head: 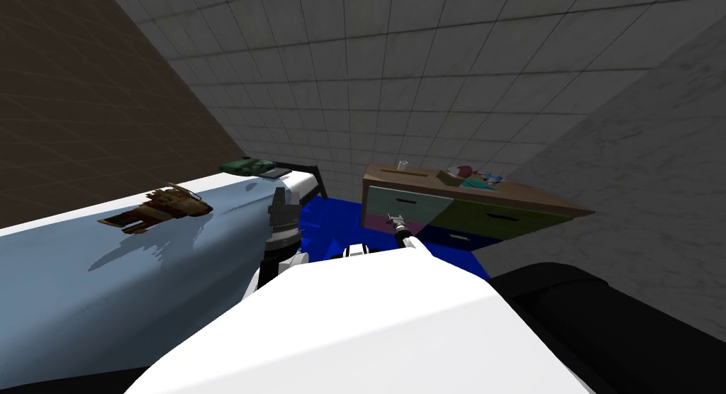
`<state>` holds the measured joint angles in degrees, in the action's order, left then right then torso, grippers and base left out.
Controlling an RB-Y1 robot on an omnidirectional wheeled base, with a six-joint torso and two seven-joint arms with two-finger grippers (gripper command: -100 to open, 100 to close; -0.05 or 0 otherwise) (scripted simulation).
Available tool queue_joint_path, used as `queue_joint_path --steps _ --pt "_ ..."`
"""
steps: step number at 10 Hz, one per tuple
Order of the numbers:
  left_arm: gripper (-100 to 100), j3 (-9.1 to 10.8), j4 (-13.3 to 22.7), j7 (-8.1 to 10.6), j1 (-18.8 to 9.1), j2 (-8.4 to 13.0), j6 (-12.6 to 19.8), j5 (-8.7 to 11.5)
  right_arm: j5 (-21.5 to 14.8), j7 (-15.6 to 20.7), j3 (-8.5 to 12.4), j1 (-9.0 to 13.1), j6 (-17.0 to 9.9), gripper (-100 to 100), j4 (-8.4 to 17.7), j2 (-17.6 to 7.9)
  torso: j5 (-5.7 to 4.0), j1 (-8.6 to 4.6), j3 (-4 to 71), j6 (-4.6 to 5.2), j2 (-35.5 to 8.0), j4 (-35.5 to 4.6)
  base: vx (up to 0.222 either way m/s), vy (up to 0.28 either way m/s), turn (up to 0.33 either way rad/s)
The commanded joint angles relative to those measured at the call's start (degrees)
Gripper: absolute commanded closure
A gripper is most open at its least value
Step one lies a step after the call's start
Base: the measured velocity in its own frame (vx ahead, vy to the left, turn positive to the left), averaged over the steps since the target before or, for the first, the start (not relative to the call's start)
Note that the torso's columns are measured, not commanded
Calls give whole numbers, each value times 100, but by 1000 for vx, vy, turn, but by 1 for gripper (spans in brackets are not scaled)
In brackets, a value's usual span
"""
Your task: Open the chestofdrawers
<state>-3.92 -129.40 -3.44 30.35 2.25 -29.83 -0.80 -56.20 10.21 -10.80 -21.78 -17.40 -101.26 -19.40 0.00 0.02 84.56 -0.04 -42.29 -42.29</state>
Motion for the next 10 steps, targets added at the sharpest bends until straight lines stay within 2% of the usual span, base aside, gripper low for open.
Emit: queue_joint_path --steps 1,2,3,4,5,6,7,8,9,10 --pt "0 0 0 0 1 0 0 0 -288 145 -83 70 -468 -100 323 -172 1 -3 2 6 1 0 13 5 178" --pt "0 0 0 0 0 0 0 0 -407 145 -83 70 -573 -100 338 -172 0 -1 1 3 1 1 11 1 120" --pt "0 0 0 0 1 0 0 0 -566 234 -131 110 -803 -100 482 -246 0 -2 2 4 2 0 9 4 215" --pt "0 0 0 0 0 0 0 0 -712 234 -131 110 -884 -100 585 -246 0 -1 2 1 3 1 11 1 90" --pt "0 1 0 0 1 0 0 0 -940 322 -178 150 -1060 -100 822 -320 1 -2 1 7 0 0 12 4 150" --pt "0 0 0 0 1 0 0 0 -1007 322 -178 150 -1189 -100 831 -320 0 -2 1 2 0 0 10 2 108" --pt "0 1 0 0 1 0 0 0 -1211 408 -224 189 -1367 -100 1074 -394 0 -2 0 5 0 0 8 4 210" --pt "0 0 0 0 0 0 0 0 -1294 408 -224 189 -1488 -100 1074 -394 0 -1 0 2 0 0 9 1 96" --pt "0 1 0 0 1 0 0 0 -1522 492 -269 228 -1675 -100 1278 -469 1 -2 0 7 -1 0 11 3 196" --pt "0 0 0 0 0 0 0 0 -1573 492 -269 228 -1778 -100 1311 -469 0 -1 1 1 2 0 11 1 85"
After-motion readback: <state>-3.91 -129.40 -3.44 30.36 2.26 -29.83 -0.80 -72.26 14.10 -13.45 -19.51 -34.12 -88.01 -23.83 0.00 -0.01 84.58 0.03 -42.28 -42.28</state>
